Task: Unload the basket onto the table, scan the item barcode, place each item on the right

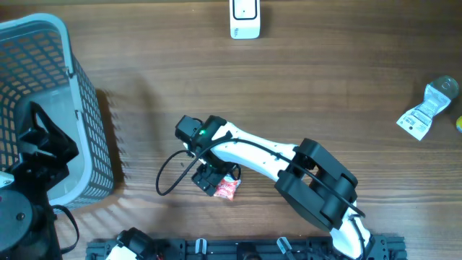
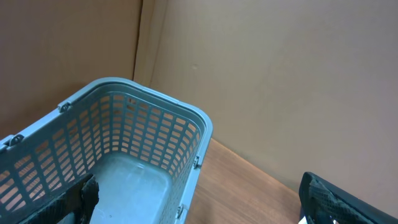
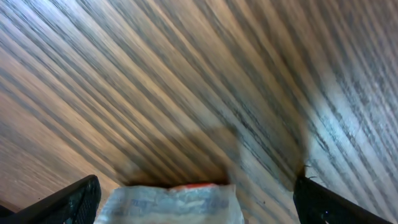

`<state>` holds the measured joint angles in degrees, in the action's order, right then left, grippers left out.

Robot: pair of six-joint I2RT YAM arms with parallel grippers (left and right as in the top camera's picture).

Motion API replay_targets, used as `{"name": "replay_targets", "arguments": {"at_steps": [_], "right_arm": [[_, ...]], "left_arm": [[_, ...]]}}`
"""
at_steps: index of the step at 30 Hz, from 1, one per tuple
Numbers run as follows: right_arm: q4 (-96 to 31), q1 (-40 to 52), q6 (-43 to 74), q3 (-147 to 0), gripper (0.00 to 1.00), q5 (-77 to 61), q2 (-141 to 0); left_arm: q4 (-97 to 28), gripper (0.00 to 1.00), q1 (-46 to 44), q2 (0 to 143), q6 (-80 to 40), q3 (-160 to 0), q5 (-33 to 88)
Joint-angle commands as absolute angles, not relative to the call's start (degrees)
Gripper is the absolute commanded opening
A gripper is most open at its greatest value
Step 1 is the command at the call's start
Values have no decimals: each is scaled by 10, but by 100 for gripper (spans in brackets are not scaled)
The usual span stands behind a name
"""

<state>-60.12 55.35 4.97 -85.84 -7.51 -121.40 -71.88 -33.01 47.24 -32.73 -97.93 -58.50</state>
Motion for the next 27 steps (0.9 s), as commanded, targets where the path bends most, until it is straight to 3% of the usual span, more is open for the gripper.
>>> {"name": "replay_targets", "arguments": {"at_steps": [1, 13, 27], "right_arm": [[-607, 555, 47, -857, 100, -99, -1225], [-649, 555, -183, -858, 100, -262, -1225], [-669, 555, -193, -857, 100, -203, -1225]], "left_arm": [[-718, 100, -334, 472, -335, -980, -595], [-718, 100, -334, 472, -335, -980, -595], [-719, 100, -334, 472, -335, -980, -595]]}}
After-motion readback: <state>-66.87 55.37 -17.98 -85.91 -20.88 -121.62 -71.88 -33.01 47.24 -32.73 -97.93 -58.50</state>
